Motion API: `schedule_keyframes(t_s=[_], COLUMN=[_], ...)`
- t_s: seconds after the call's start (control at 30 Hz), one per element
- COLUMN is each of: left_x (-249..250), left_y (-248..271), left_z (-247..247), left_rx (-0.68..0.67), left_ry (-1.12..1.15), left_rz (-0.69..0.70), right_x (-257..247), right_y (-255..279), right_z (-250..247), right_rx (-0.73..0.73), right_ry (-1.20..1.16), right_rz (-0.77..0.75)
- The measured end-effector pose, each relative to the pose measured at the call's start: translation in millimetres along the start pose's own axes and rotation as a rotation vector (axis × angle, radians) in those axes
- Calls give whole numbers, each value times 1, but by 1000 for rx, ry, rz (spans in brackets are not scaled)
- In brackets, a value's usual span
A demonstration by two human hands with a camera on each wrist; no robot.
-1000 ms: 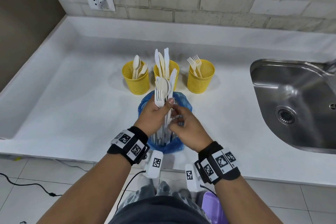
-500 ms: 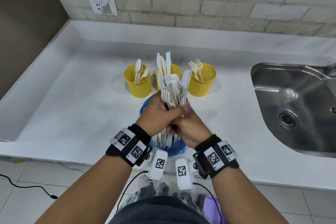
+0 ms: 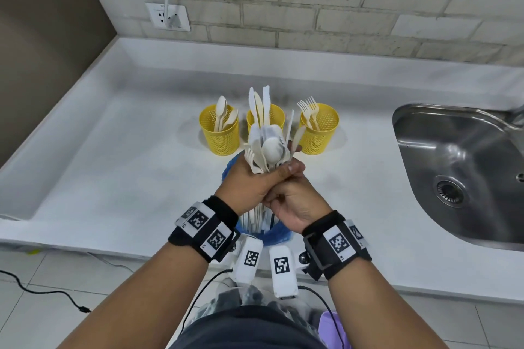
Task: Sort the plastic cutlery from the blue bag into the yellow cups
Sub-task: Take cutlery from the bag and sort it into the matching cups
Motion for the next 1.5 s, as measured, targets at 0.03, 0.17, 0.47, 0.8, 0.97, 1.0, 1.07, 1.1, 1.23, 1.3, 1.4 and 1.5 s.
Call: schedule_keyframes(t_s=[0.03,0.17,0.47,0.8,0.97,1.0,1.07,1.1,1.23,1.3,1.4,1.5], left_x=[0,1,-5,-8,-11,-10,-6,-5,-4,-2,4,8], left_y=[0,2,7,15,23,24,26,27,27,25,22,17], left_z=[1,1,13,28,28,27,23,21,13,10,6,-1], left_rx=[-8,-67,-102,-30,5,13,37,45,6,-17,-38,-73], left_ry=[9,51,98,63,66,58,59,71,148,167,154,149], left_rz=[0,-14,-122,-94,-105,-91,-56,-51,-84,-97,-111,-120], right_x=[2,4,9,3,-3,-5,-13,-19,-51,-68,-87,-98], right_y=[-1,6,12,30,43,45,50,52,57,56,53,52], right_z=[-1,-2,-12,-12,-13,-13,-18,-22,-29,-27,-15,3], right_rx=[14,-30,60,80,8,-1,19,40,68,75,61,25], right_ry=[-17,-143,-197,-301,-97,-39,99,167,221,262,348,469], right_rz=[1,31,143,47,42,29,-1,-25,-116,-173,-240,-320])
Point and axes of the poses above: each hand's wrist, its own y-axis away from the middle knuckle, its own z-axis out of the palm, x = y × z, the point moved 7 cm from there along -y, towards the middle knuckle, and after that the axes turned 2 degrees about x, right-handed, at the moved point
